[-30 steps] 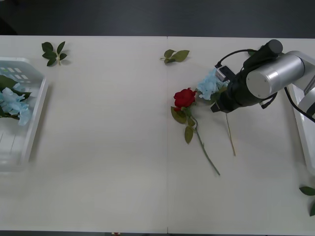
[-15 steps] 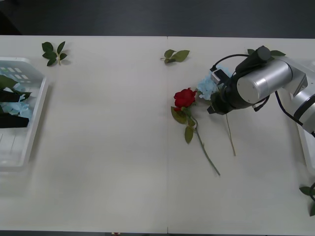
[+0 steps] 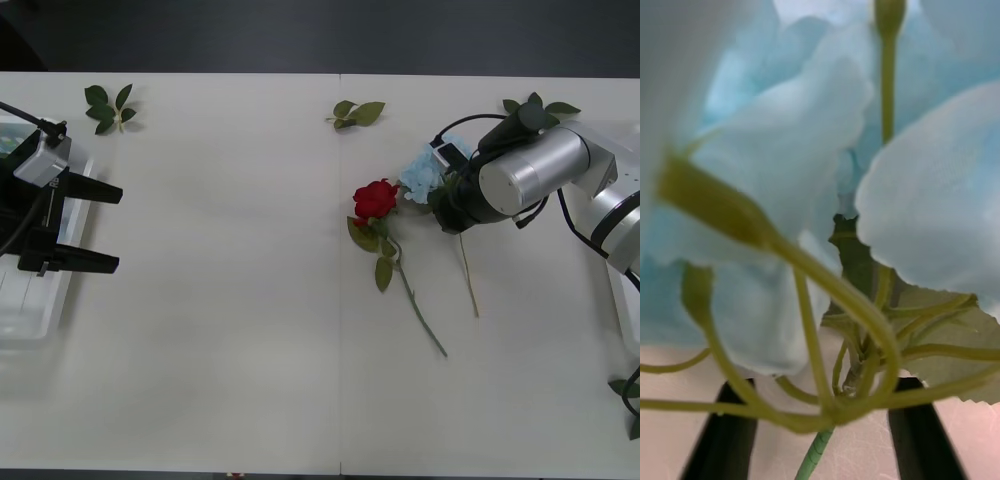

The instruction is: Put the red flowers into the right box and the blue flowers into the left box

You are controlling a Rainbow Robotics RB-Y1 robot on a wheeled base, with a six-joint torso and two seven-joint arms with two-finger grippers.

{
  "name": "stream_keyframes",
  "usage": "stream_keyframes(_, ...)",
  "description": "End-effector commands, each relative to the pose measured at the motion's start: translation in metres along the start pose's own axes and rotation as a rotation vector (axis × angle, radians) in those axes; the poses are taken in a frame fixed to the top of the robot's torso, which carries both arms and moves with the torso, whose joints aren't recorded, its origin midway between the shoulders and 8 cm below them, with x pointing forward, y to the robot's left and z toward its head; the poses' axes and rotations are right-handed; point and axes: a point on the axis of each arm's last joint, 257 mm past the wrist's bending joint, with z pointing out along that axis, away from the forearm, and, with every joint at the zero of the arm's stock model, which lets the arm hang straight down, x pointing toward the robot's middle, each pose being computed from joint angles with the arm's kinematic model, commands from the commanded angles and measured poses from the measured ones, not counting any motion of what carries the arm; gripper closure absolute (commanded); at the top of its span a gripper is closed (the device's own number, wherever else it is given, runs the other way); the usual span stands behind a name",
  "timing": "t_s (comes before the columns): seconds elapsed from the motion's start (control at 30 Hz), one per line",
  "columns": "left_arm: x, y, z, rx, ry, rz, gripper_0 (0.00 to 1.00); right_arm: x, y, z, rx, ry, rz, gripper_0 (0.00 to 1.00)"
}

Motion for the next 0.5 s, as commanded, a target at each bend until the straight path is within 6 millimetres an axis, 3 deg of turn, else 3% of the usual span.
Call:
stream_keyframes(0.03,-0.0208,0.0110,-0.0027,-0.026,-0.005,0.083,0.00,-0.0323,0.0051,-0.0108,-0.002,-0.057,-0.034,0.83)
stream_keyframes(0.2,-0.0190,0.0139,0.0003,-0.033,0.009,0.091,0.00,-0.0325,0.0061,-0.0107,-0.003,-0.057,-0.035,1.00)
stream_keyframes(0.5,-0.0153,0.0123,0.0004,-0.027,0.021,0.091,0.00,-0.0389,0.0019,-0.0186,-0.047,-0.063,0.027,1.00)
